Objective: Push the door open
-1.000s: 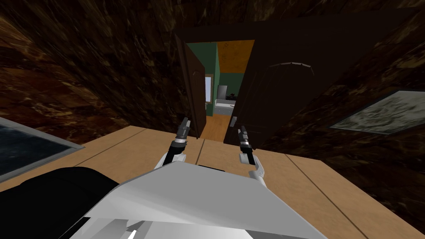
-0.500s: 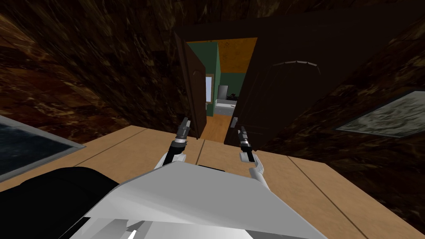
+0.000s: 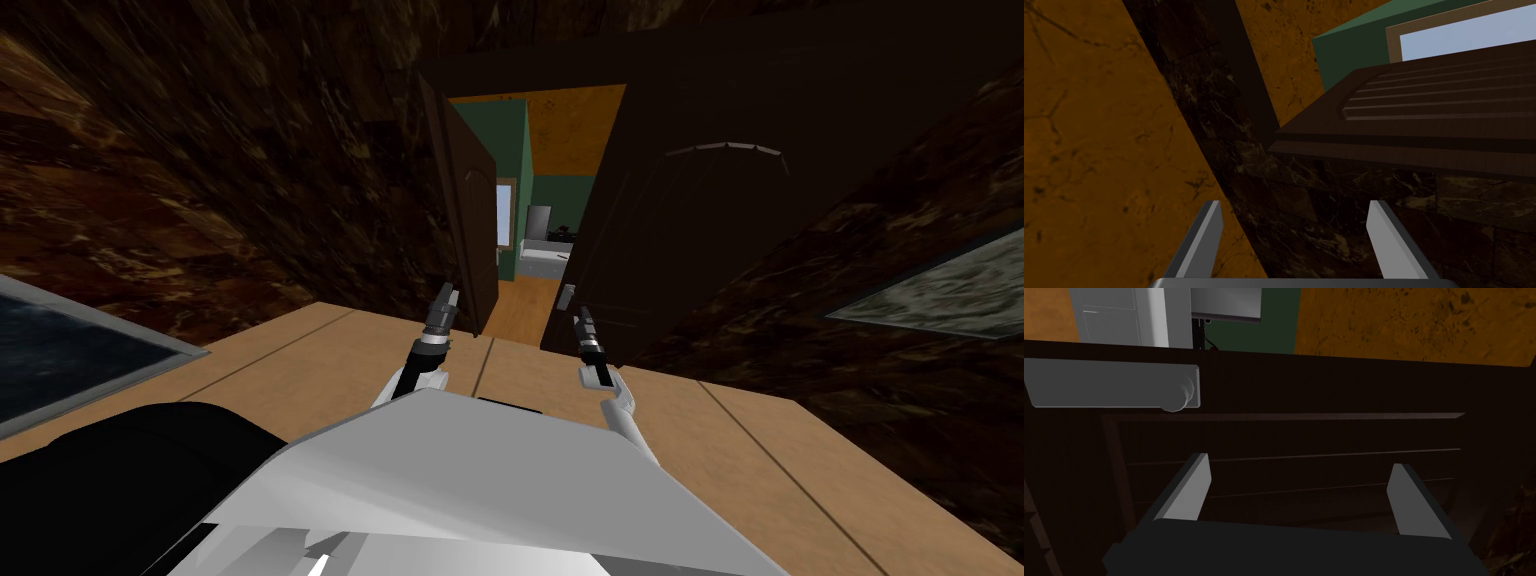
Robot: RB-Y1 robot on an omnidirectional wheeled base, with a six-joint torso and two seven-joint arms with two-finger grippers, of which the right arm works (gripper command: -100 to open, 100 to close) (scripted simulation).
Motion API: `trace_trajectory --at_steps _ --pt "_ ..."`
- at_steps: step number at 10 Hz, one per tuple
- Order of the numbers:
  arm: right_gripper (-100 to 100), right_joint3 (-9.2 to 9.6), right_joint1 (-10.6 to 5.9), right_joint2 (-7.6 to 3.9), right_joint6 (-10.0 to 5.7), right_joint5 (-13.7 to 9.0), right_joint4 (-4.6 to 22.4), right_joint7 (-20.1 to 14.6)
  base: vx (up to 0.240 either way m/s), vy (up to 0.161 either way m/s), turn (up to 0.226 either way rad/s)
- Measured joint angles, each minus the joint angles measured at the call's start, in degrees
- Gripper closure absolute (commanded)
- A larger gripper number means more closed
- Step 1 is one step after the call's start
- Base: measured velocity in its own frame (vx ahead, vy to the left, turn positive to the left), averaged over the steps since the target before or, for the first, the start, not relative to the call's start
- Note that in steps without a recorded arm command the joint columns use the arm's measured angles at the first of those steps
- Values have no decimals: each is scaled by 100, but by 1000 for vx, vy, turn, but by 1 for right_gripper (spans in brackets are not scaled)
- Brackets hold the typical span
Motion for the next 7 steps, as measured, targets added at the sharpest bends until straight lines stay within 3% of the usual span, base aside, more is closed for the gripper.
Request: trace_trajectory --at_steps 1,6,7 --pt "-100 -22 -127 -43 -11 -6 205 -43 48 -6 18" --pt "-100 -83 -391 -181 11 -22 866 -227 49 -3 21" --pt "-100 -105 -529 -221 -3 -28 1081 -270 47 1 17"
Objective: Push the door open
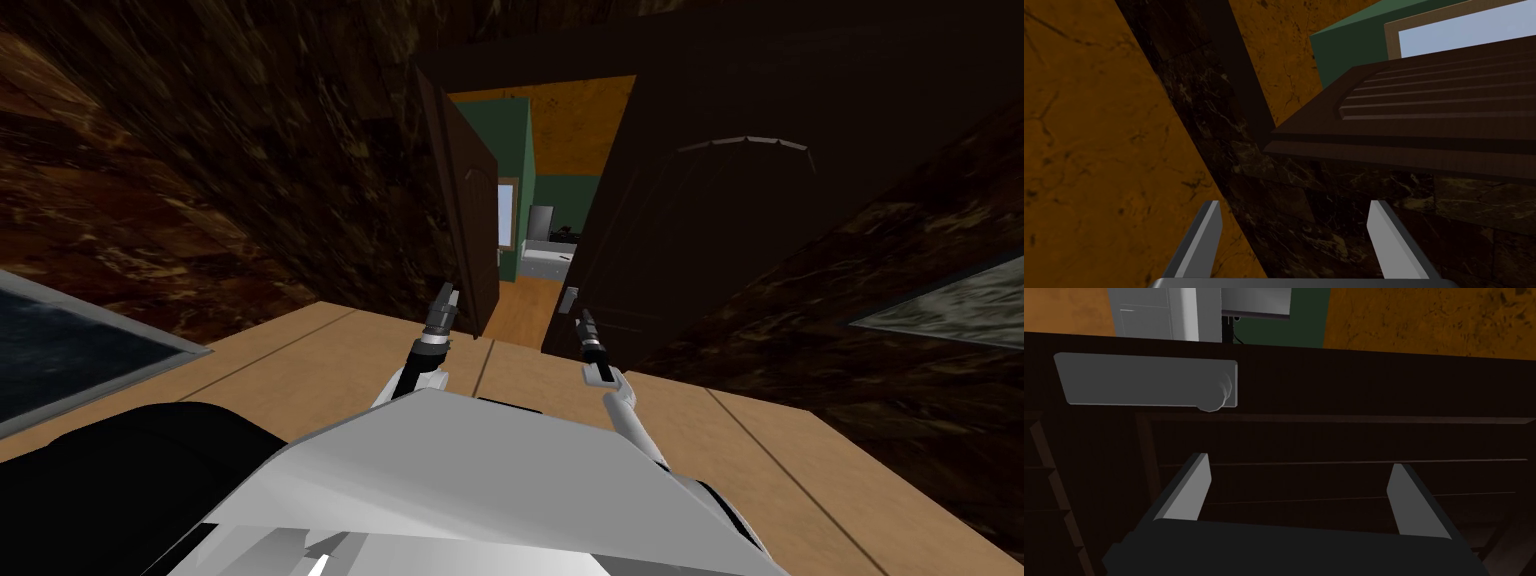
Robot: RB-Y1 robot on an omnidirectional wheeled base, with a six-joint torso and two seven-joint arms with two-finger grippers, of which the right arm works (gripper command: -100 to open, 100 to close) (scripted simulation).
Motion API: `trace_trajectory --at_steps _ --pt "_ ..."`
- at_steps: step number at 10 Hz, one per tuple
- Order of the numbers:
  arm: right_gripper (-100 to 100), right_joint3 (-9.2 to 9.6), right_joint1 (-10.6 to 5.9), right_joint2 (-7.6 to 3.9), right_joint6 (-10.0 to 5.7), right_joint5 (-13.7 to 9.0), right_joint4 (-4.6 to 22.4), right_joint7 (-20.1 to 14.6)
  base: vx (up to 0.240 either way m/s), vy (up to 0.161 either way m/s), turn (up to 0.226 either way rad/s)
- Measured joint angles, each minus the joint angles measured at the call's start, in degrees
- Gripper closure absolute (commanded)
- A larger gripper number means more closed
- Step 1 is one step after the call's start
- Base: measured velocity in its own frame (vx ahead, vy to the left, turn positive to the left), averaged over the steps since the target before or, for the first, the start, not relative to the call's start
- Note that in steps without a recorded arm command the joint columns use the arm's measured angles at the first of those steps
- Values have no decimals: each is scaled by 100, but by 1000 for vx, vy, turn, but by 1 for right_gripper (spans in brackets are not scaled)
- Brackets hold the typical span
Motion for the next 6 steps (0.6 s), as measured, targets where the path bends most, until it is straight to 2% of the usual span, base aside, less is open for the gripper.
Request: trace_trajectory --at_steps 1,2,5,6 --pt "-100 -10 -53 -31 -24 -5 165 -35 53 -6 20" --pt "-100 -23 -79 -28 33 -2 240 -56 48 -7 13" --pt "-100 -59 -292 -110 43 -12 649 -152 50 -2 20" --pt "-100 -76 -399 -142 17 -17 878 -185 79 -14 35"
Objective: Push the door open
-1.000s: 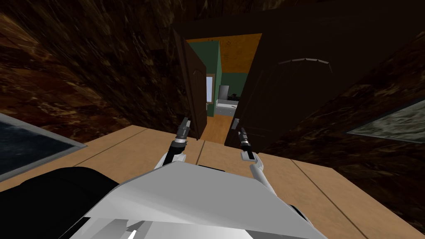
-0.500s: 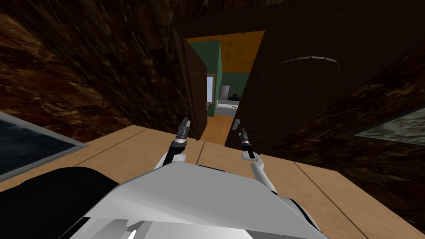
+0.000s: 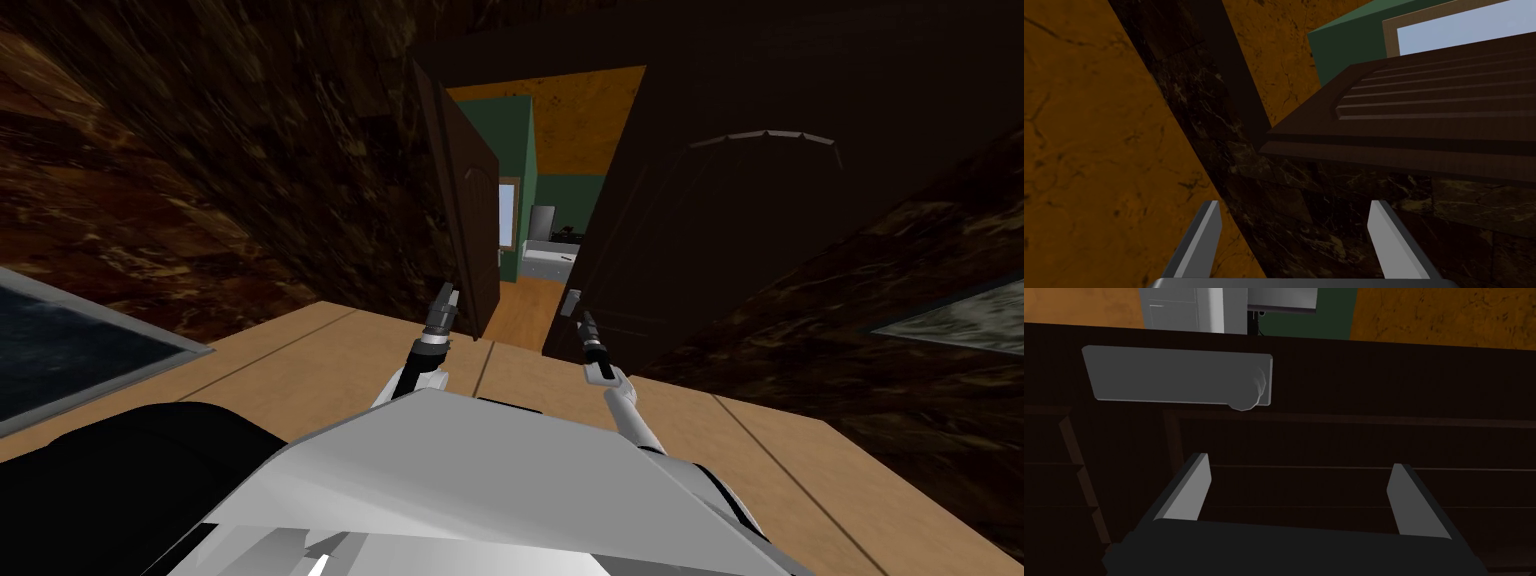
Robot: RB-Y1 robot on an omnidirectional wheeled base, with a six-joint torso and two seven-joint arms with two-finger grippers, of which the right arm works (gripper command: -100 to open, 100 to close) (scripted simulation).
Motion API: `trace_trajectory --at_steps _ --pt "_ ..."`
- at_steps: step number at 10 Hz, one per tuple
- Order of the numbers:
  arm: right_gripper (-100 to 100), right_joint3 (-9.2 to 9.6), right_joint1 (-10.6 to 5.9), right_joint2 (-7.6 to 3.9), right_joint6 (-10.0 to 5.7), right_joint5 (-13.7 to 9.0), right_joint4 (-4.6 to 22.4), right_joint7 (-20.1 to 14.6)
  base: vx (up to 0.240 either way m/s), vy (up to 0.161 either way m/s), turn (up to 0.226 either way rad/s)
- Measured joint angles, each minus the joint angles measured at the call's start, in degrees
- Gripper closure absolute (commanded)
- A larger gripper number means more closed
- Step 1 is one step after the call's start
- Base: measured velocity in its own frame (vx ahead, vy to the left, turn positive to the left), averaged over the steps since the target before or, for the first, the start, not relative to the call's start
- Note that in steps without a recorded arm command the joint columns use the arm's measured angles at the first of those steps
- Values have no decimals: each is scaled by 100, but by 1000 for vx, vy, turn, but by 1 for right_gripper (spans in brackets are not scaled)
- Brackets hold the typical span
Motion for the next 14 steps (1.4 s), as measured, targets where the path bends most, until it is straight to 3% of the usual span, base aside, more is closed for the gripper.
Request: trace_trajectory --at_steps 4,7,8,14 --pt "-100 -59 -295 -130 43 -16 608 -174 69 -6 19" --pt "-100 -115 -605 -238 -9 -30 1277 -299 91 -7 30" --pt "-100 -134 -660 -273 38 -34 1393 -354 43 -1 7" --pt "-100 -197 -669 -256 36 -59 1450 -304 189 -34 26"
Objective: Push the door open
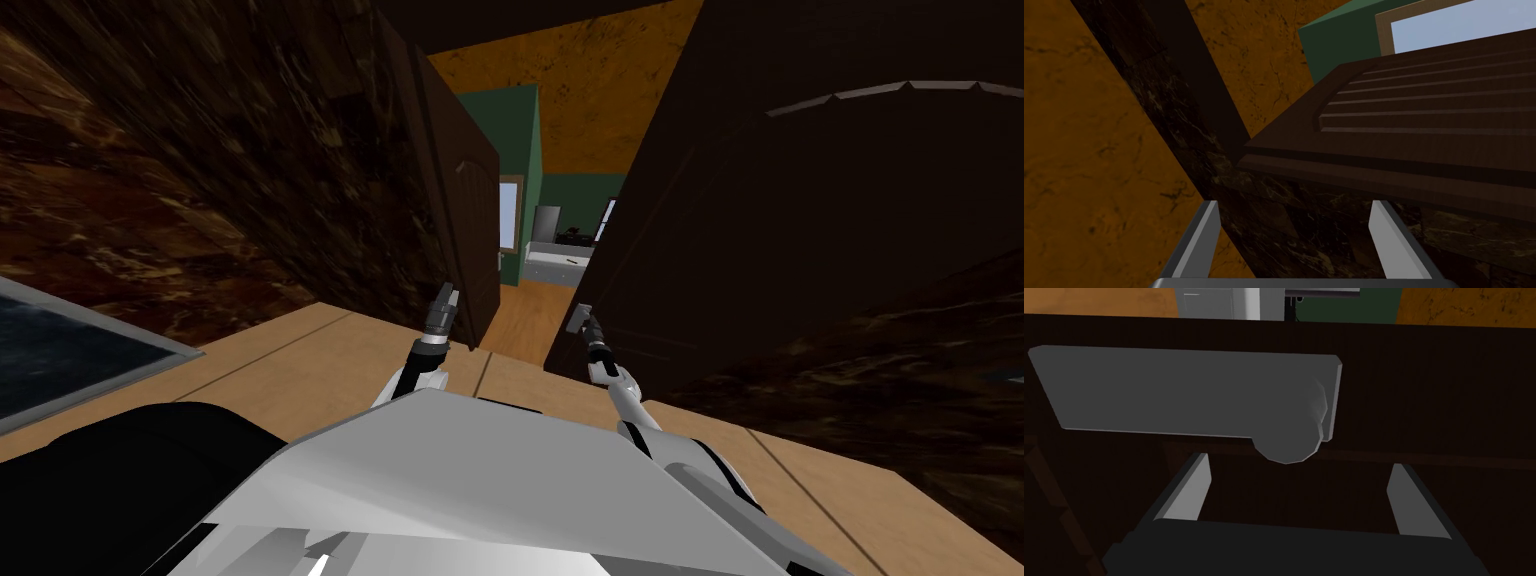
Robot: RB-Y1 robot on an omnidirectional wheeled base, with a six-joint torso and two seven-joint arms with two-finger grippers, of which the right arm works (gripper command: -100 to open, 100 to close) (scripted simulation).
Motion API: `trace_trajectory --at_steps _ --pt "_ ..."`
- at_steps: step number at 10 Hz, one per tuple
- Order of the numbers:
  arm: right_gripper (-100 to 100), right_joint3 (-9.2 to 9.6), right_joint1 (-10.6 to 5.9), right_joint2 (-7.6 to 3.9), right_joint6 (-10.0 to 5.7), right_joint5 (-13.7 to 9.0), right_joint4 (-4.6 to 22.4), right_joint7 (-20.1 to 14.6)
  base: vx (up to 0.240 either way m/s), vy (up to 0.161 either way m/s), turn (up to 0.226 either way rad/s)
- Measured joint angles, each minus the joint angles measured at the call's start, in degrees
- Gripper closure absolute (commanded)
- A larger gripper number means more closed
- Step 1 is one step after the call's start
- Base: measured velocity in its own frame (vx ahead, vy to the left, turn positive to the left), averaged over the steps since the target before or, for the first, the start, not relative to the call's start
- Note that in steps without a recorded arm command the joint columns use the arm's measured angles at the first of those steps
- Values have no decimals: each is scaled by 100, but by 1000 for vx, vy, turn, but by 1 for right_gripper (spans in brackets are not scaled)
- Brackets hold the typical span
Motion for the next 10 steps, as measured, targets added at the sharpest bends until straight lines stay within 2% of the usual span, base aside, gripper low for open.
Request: trace_trajectory --at_steps 3,4,10 --pt "-100 -43 1 14 -1 -17 19 45 165 -25 19" --pt "100 -44 -2 14 -3 -18 20 48 -7 -3 -2" --pt "100 -52 -32 -4 2 -19 5 47 11 0 -3"
